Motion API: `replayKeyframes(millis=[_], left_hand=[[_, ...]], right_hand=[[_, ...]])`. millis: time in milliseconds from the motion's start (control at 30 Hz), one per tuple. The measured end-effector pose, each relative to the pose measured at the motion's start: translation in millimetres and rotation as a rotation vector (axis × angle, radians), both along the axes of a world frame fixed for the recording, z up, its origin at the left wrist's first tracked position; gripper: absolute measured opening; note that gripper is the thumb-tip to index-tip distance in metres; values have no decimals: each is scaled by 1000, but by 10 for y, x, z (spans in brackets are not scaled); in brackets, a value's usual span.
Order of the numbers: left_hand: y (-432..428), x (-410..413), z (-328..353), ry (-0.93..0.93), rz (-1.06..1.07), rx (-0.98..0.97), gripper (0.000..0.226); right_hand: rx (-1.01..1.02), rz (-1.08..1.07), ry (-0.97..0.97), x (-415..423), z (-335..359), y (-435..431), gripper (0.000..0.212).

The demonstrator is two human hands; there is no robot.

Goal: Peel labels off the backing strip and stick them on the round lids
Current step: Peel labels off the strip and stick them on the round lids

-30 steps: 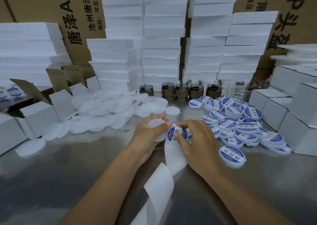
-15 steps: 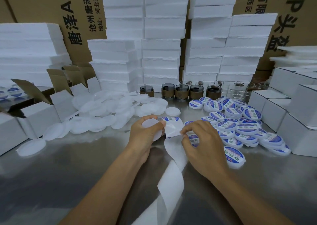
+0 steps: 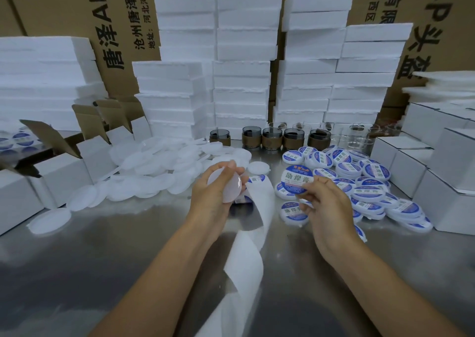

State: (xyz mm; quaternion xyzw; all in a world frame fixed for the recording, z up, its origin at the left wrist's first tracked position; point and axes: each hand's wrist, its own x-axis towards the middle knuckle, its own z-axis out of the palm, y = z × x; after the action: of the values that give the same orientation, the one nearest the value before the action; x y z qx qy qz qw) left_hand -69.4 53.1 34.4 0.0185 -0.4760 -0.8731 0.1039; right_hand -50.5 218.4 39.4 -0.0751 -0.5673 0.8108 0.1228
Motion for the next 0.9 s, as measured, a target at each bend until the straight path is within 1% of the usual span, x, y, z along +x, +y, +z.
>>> replayKeyframes(millis=[100,167,233,267,300,367,433,500,600,733,900], left_hand=[[-26,15,46,49,-91,129,14],[-22,24,58,36,-176,146,23],[9,33,56,-6,-243,138,34],[28,37,54,-26,-263,138,39],[48,40,47,-42,-277,136,44],[89,46,36,-66,-298,96,56],[119,53,22,-64,-332,39,66],[135,50,3,-46,-372,17,68],[159,38,-22,-29,-387,7,68],[187,27,-44,-10,-399,7,69],[218,58,-38,34,-415,-71,65]], right_hand=[[-200,142,5,46,77,14,21],[-239,240,31,83,107,19,27],[-215,312,59,101,118,-3,40],[-192,338,70,107,119,-24,41],[-168,357,78,115,118,-51,37],[-98,392,84,125,104,-98,21],[4,419,93,138,74,-136,17],[82,410,100,157,44,-176,14],[156,350,96,185,26,-233,3],[205,290,71,208,16,-253,10],[196,269,48,214,18,-253,10]])
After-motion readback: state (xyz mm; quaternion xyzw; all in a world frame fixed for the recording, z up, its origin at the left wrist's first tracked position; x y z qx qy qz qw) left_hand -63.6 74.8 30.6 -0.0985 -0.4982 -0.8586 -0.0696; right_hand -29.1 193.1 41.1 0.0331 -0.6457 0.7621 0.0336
